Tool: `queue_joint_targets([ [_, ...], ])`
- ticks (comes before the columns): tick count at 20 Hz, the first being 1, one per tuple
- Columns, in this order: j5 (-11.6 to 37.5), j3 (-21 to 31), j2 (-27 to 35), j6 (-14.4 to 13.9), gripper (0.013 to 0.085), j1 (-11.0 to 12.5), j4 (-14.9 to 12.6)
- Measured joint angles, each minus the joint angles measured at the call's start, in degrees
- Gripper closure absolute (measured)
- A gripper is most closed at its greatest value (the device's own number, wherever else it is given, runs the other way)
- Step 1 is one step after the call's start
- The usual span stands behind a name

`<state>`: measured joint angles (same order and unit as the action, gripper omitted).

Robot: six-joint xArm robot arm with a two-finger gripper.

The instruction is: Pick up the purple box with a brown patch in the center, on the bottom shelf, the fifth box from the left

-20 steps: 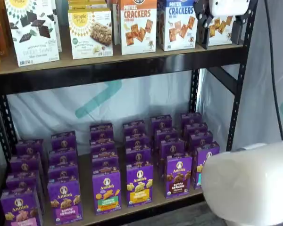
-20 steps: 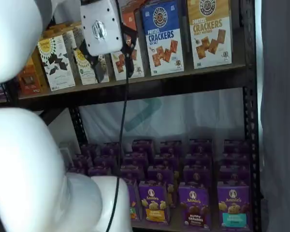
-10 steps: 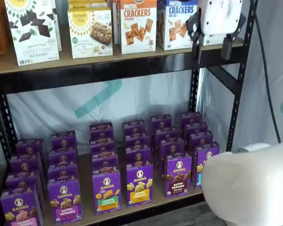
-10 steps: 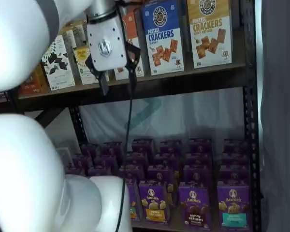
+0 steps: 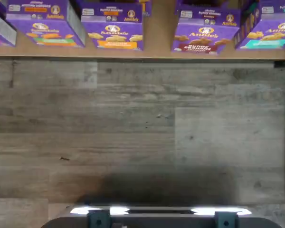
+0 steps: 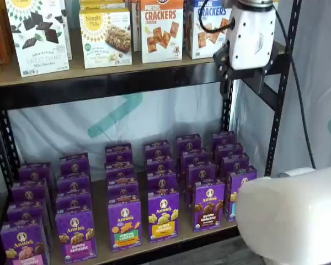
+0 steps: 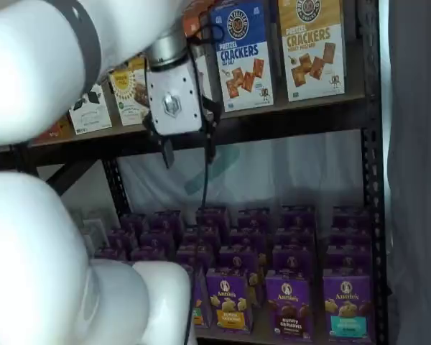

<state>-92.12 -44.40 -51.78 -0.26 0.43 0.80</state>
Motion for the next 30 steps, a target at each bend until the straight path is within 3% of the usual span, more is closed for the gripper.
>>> queue_joint_targets([
  [6, 5.84, 6.12, 1.47, 1.40, 0.0130, 1.38, -0.75],
  [11, 12.73, 11.87, 2.51, 2.31, 0.0130, 2.16, 0.19],
  [21, 27.67, 22.16, 6.01, 1.19, 0.0130, 0.34, 1.29],
  [30, 39.55, 26.53, 13.12, 1.89, 0.0130, -0.06, 2.52],
])
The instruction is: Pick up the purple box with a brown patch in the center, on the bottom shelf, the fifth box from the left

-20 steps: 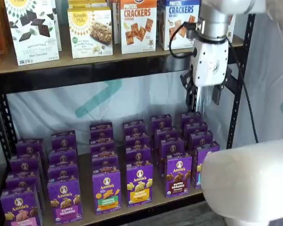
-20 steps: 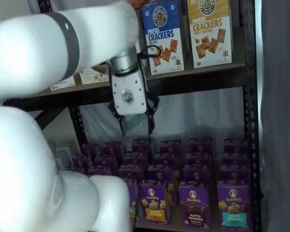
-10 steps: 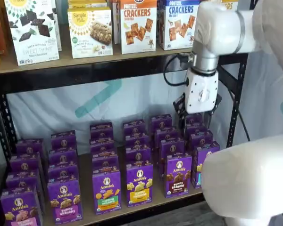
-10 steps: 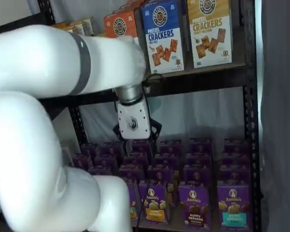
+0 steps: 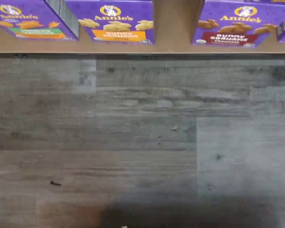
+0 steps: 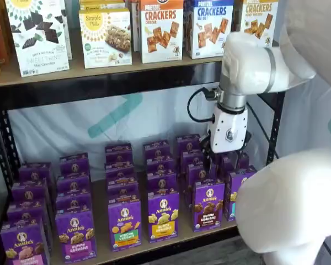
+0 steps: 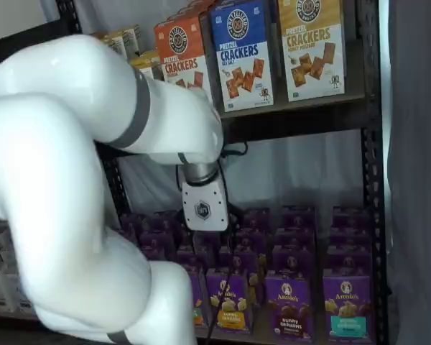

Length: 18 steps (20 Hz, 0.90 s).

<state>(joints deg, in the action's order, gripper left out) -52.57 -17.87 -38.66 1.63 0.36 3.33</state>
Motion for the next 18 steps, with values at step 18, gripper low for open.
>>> queue_joint_targets([
  [18, 20.88, -0.10, 23.18, 4.54, 0.0130, 0.91, 3.06],
])
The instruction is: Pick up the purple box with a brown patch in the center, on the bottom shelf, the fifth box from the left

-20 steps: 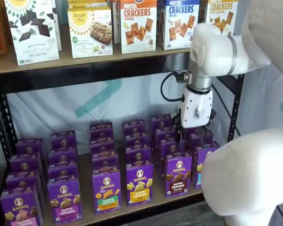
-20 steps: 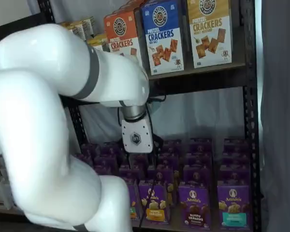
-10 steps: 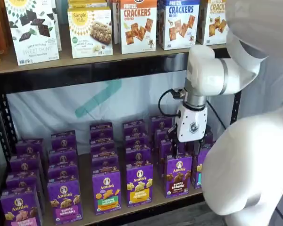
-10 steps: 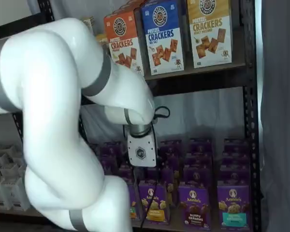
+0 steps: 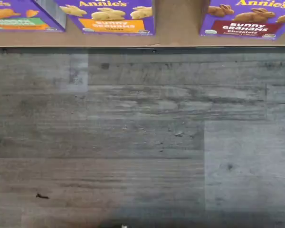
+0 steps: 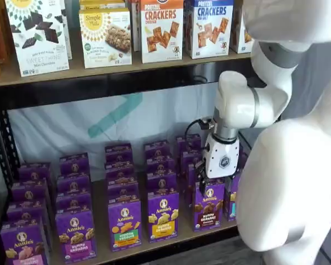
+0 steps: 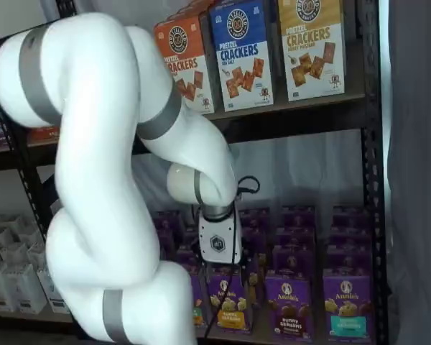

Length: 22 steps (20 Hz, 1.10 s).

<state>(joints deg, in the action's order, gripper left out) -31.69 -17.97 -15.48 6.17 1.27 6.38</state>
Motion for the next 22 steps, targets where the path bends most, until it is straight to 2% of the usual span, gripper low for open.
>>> queue_joint_targets([
  [3, 3.83, -0.60, 4.27, 0.72, 0.0130, -0.19, 0.72],
  [7, 7.69, -2.39, 9.97, -0.10, 0.0130, -0.61, -0.03],
  [10, 9.40, -4.13, 13.38, 1.01, 0.0130, -1.16, 1.65],
  [15, 14.16, -6.77, 18.77, -1.09, 0.0130, -2.30, 0.33],
  [19, 14.81, -9.49, 22.44, -1.16, 0.0130, -3.11, 1.06],
  [22, 15.97, -11.32, 25.10, -3.24, 0.0130, -3.24, -1.01],
])
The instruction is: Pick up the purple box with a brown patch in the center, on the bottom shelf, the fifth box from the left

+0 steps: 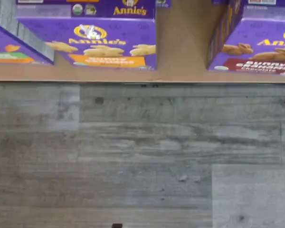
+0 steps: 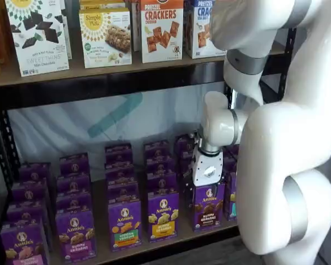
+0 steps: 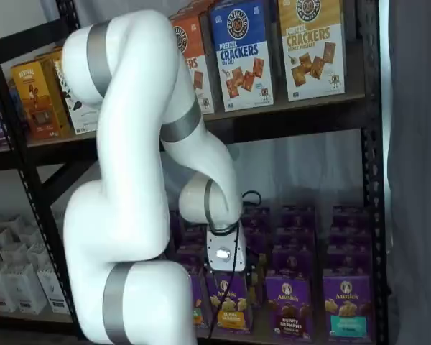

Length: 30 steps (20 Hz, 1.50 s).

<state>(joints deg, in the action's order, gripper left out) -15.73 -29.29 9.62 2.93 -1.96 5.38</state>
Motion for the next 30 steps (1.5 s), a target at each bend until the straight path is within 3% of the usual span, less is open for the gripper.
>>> queue_joint_targets([
  [4, 0.67, -3.18, 3.72, -1.66, 0.0130, 0.88, -2.64],
  [8, 0.96, -6.93, 7.88, 0.58, 0.0130, 2.48, -1.97],
  [15, 1.64, -13.15, 14.52, -0.99, 0.0130, 5.68, -6.91],
  [20, 1.98, -18.56, 19.98, 1.14, 0.0130, 7.54, -6.63],
  [25, 2.98, -23.04, 24.13, -4.65, 0.0130, 9.56, -14.63],
  [28, 2.54, -25.65, 26.02, -5.58, 0.0130, 10.21, -16.28],
  [30, 2.23, -27.20, 27.09, -4.83, 0.0130, 10.35, -15.69],
])
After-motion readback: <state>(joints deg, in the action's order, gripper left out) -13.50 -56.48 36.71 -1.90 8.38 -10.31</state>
